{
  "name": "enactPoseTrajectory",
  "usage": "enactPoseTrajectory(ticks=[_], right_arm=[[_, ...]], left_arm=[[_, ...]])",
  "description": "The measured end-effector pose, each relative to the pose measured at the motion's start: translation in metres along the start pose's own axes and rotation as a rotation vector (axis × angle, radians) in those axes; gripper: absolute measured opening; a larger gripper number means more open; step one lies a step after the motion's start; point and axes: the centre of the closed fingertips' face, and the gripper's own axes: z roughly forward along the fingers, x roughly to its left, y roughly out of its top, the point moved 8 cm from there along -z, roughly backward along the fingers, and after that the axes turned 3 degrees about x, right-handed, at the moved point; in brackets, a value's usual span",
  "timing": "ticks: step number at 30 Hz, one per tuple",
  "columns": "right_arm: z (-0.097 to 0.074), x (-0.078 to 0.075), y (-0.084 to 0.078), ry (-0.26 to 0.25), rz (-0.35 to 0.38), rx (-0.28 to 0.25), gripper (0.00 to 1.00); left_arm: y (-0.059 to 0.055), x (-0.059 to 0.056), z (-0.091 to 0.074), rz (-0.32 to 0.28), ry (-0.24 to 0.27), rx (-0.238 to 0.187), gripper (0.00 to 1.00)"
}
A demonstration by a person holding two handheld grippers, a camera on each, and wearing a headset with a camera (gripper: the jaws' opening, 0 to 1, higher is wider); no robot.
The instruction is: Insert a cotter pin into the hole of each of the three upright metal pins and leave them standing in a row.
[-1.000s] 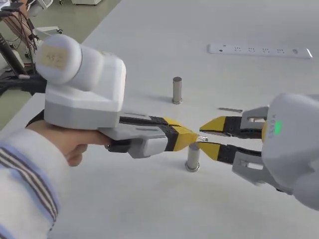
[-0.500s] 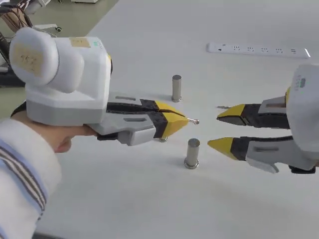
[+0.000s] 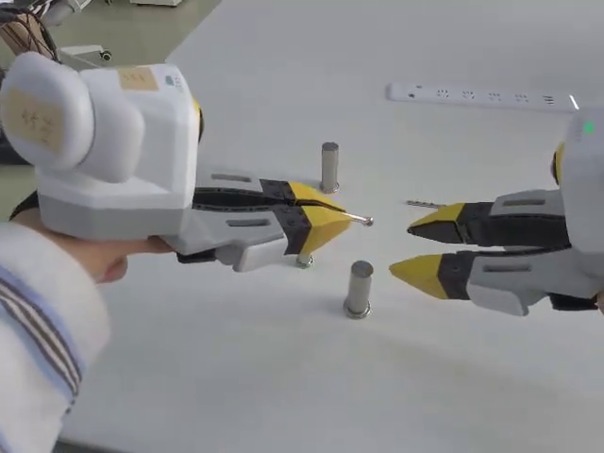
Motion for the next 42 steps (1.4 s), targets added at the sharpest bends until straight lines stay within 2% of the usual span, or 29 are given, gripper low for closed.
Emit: enactPoseTrajectory(ticks=[1, 3, 6, 12, 14, 16, 23, 24, 32, 42], right_arm=[[0.0, 0.001, 0.001, 0.003, 0.001, 0.0, 0.2], [-0.001, 0.002, 0.002, 0.015, 0.003, -0.002, 0.2], [-0.003, 0.005, 0.005, 0.043, 0.02, -0.025, 0.19], [-0.006, 0.008, 0.015, 0.096, 0.08, -0.097, 0.16], [-0.007, 0.009, 0.017, 0.116, 0.084, -0.104, 0.15], [-0.006, 0.011, 0.018, 0.154, 0.104, -0.096, 0.12], [-0.004, 0.013, 0.02, 0.175, 0.116, -0.11, 0.09], [-0.003, 0.014, 0.02, 0.178, 0.117, -0.112, 0.09], [-0.002, 0.017, 0.018, 0.21, 0.11, -0.108, 0.0], [-0.006, 0.021, 0.017, 0.271, 0.078, -0.084, 0.0]], left_arm=[[0.001, 0.0, 0.0, -0.003, -0.001, -0.007, 0.0], [-0.002, 0.008, -0.004, -0.001, -0.01, -0.022, 0.0], [-0.007, 0.014, -0.006, 0.017, -0.027, -0.019, 0.0], [-0.002, -0.002, -0.003, 0.064, -0.067, -0.045, 0.0], [-0.001, -0.006, -0.003, 0.073, -0.087, -0.059, 0.0], [0.0, -0.008, -0.003, 0.077, -0.106, -0.062, 0.0], [0.001, -0.013, -0.003, 0.085, -0.14, -0.064, 0.0], [0.003, -0.017, -0.001, 0.088, -0.142, -0.064, 0.0], [0.001, -0.02, -0.003, 0.084, -0.178, -0.056, 0.0], [-0.003, -0.023, -0.005, 0.078, -0.22, -0.027, 0.0]])
